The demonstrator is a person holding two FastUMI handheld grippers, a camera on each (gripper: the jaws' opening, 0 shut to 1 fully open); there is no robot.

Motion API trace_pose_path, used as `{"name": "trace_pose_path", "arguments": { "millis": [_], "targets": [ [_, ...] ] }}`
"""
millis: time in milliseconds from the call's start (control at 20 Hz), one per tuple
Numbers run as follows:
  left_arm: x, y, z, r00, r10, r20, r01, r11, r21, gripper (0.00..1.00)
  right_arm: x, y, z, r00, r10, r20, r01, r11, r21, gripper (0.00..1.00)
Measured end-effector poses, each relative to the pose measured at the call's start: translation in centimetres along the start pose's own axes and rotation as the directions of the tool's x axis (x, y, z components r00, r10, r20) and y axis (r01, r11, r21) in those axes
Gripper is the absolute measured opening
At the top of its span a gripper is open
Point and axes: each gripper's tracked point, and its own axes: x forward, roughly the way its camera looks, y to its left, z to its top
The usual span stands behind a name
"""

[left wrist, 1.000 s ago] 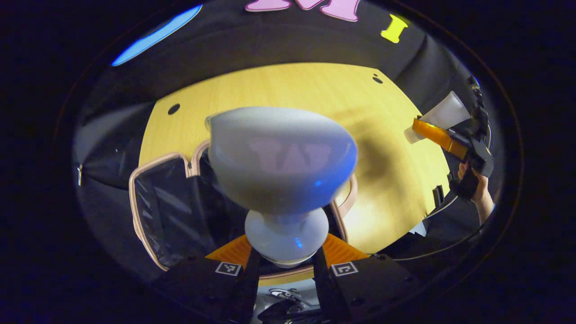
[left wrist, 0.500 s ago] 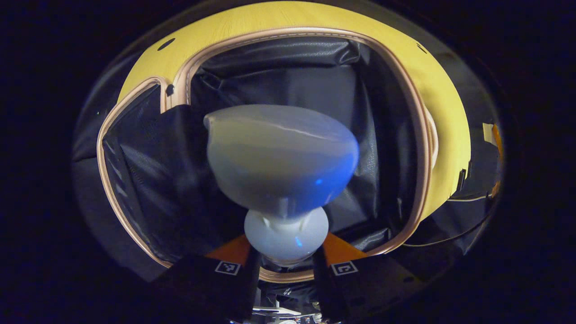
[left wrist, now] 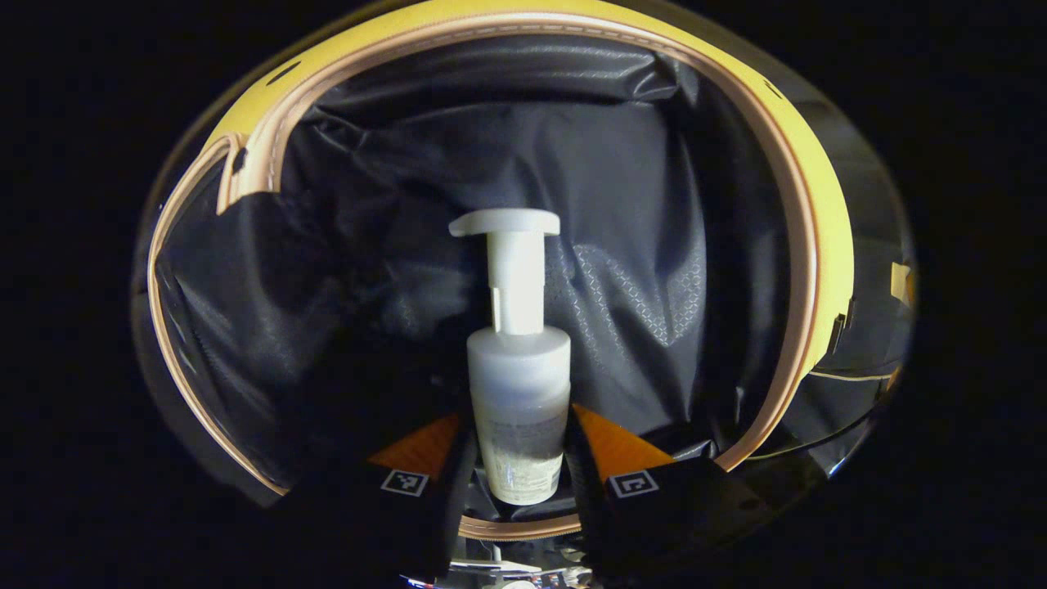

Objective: First open the suitcase, pack the skin care products into it, and then close the suitcase.

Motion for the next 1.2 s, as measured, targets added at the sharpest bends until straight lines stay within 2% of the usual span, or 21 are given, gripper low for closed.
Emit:
{"name": "trace_pose_path", "arguments": {
  "millis": [50,150,250,350,450,500,550,650,700,750,800,850,900,950,1050,1100,1150,1200],
  "targets": [
    [-0.8,0.0,-0.3,1.0,-0.003,0.018,0.002,1.0,0.022,0.7,0.3,1.2,-0.4,1.0,0.009,-0.027,-0.009,1.0,-0.002,0.51],
    [-3.3,0.6,-0.4,0.994,0.014,0.105,-0.022,0.997,0.073,0.67,0.9,6.1,-1.5,0.99,0.114,-0.083,-0.114,0.993,0.007,0.5],
    [-7.3,1.0,-0.2,0.965,-0.009,0.261,-0.021,0.994,0.111,0.67,1.8,12.0,-2.3,0.958,0.235,-0.162,-0.233,0.972,0.031,0.5],
    [-10.8,1.8,-0.8,0.911,-0.046,0.41,0.001,0.994,0.109,0.62,2.5,18.1,-2.6,0.89,0.391,-0.234,-0.361,0.919,0.162,0.49],
    [-13.0,3.5,-1.9,0.849,-0.058,0.526,0.031,0.998,0.059,0.61,3.5,23.8,-4.2,0.791,0.495,-0.359,-0.39,0.861,0.328,0.5],
    [-13.4,4.8,-2.5,0.833,-0.049,0.551,0.045,0.999,0.021,0.65,4.3,25.4,-4.8,0.764,0.512,-0.393,-0.388,0.851,0.354,0.51],
    [-13.3,6.5,-3.5,0.824,-0.04,0.565,0.067,0.997,-0.027,0.67,5.3,26.7,-6.4,0.73,0.506,-0.46,-0.39,0.86,0.327,0.51],
    [-12.1,10.1,-5.9,0.83,-0.005,0.558,0.098,0.986,-0.136,0.7,7.1,26.9,-10.8,0.655,0.405,-0.638,-0.334,0.913,0.236,0.52],
    [-11.6,12.3,-7.2,0.834,0.011,0.552,0.122,0.971,-0.204,0.71,7.5,27.1,-13.2,0.608,0.362,-0.707,-0.313,0.927,0.207,0.52],
    [-11.5,13.7,-7.9,0.834,0.019,0.551,0.141,0.959,-0.246,0.71,8.2,27.2,-14.8,0.585,0.337,-0.737,-0.286,0.937,0.201,0.43],
    [-11.6,15.5,-8.8,0.832,0.026,0.554,0.168,0.941,-0.295,0.71,8.8,26.9,-16.2,0.556,0.309,-0.772,-0.251,0.947,0.198,0.43],
    [-11.5,17.1,-9.6,0.829,0.039,0.557,0.184,0.923,-0.338,0.71,9.5,26.9,-17.1,0.545,0.289,-0.787,-0.202,0.956,0.212,0.43],
    [-11.7,19.3,-10.1,0.825,0.056,0.562,0.198,0.903,-0.381,0.71,9.9,26.8,-17.2,0.546,0.276,-0.791,-0.16,0.961,0.224,0.43],
    [-11.9,21.1,-10.6,0.823,0.069,0.564,0.209,0.886,-0.414,0.71,10.3,26.7,-17.3,0.559,0.257,-0.789,-0.115,0.966,0.233,0.43],
    [-11.5,24.1,-10.9,0.823,0.084,0.562,0.232,0.853,-0.467,0.72,10.9,26.6,-17.1,0.583,0.249,-0.773,-0.082,0.965,0.249,0.43],
    [-11.4,25.5,-10.8,0.823,0.084,0.562,0.245,0.839,-0.485,0.72,11.1,26.5,-16.9,0.591,0.248,-0.768,-0.059,0.962,0.266,0.36],
    [-11.5,27.0,-10.7,0.823,0.081,0.562,0.258,0.829,-0.496,0.72,11.1,26.4,-16.9,0.589,0.247,-0.77,-0.035,0.959,0.281,0.43],
    [-11.3,27.9,-10.5,0.826,0.084,0.558,0.255,0.827,-0.501,0.72,10.9,26.3,-16.8,0.578,0.248,-0.778,-0.019,0.957,0.29,0.43]
  ]
}}
